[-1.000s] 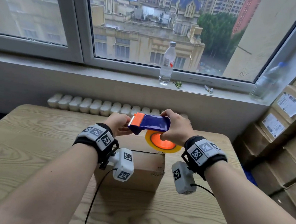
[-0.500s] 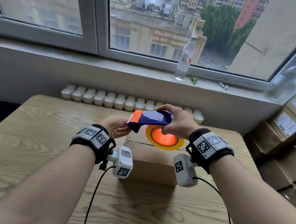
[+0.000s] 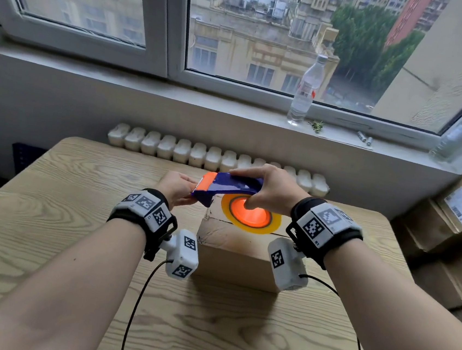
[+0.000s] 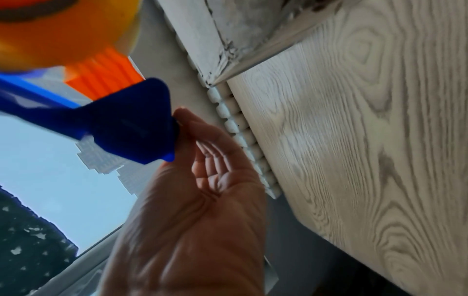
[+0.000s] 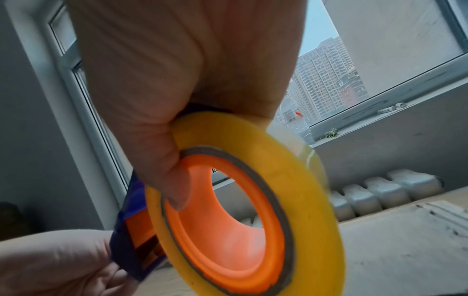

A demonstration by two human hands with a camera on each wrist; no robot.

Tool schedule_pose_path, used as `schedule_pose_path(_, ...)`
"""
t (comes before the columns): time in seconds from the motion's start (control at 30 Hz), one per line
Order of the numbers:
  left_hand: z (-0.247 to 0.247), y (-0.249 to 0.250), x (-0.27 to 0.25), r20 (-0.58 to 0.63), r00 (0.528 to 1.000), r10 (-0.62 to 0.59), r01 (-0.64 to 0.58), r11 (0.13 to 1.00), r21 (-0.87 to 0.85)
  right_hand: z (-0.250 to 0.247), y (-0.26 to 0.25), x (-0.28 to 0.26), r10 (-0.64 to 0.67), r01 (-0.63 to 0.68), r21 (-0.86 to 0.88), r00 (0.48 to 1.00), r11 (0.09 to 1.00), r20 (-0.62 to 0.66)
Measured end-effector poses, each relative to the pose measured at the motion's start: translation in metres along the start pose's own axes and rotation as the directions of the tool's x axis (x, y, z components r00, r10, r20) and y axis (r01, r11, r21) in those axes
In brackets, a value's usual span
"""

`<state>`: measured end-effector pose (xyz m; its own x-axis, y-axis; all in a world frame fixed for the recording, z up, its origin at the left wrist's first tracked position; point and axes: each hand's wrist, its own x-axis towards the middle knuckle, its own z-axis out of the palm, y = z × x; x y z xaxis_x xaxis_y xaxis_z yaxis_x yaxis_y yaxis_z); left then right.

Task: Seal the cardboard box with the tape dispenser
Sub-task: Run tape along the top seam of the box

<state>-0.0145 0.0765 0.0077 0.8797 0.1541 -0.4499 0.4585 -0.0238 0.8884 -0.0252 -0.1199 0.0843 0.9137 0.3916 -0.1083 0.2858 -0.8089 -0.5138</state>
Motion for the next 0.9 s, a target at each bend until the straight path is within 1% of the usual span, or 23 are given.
schedule_pose_path(0.13,-0.003,0.0,0.0,-0.019,1.0,0.016,-0.015,1.0,0.018,-0.001,-0.003,0.001,-0.005,0.005,0.004,0.999,1.0,0.032)
schedule_pose_path(0.37,-0.004,0.001,0.005,-0.093,0.994,0.061,-0.054,0.996,0.075,-0.009,-0.011,-0.001,-0.02,0.025,-0.071,0.997,0.997,0.071)
schedule_pose_path(0.57,0.001,-0.002,0.01,-0.12,0.992,0.05,-0.04,0.996,0.084,-0.011,-0.011,-0.003,-0.027,0.037,-0.094,0.994,0.995,0.11)
schedule_pose_path(0.77,-0.011,-0.019,0.015,-0.148,0.989,0.007,0.01,0.993,0.114,-0.022,0.001,-0.006,0.017,0.006,-0.139,0.986,0.99,0.166)
schedule_pose_path(0.9,-0.004,-0.025,0.017,-0.186,0.982,0.03,-0.008,0.993,0.12,-0.027,0.004,-0.007,0.041,-0.01,-0.165,0.981,0.986,0.19)
